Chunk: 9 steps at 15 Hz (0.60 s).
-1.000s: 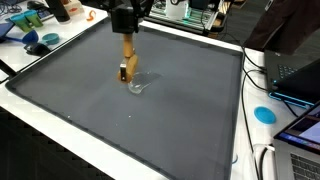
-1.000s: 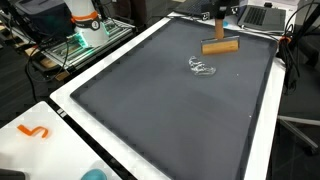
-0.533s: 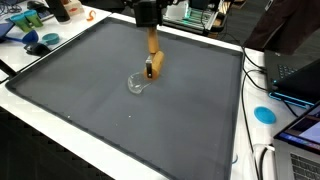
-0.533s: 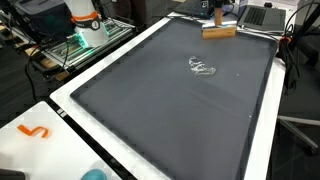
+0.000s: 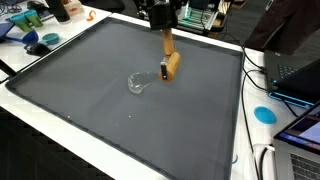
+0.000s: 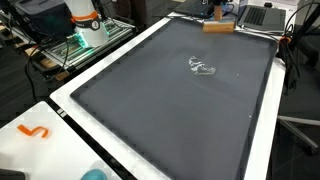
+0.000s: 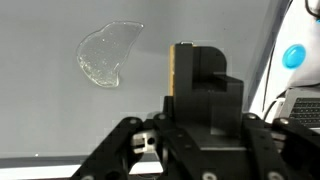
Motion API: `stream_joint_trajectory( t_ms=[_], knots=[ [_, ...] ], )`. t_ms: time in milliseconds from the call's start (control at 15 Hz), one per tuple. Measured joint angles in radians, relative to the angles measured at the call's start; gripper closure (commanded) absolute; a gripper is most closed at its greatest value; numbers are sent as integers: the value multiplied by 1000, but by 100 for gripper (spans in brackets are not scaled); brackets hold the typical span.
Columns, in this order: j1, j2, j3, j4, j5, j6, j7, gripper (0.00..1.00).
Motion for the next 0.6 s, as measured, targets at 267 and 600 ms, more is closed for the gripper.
stream_joint_trajectory(
  t_ms=[267, 600],
  knots=[
    [2, 1, 7, -10, 18, 0, 21, 76],
    [6, 5, 18, -12, 19, 0, 52, 76]
  ],
)
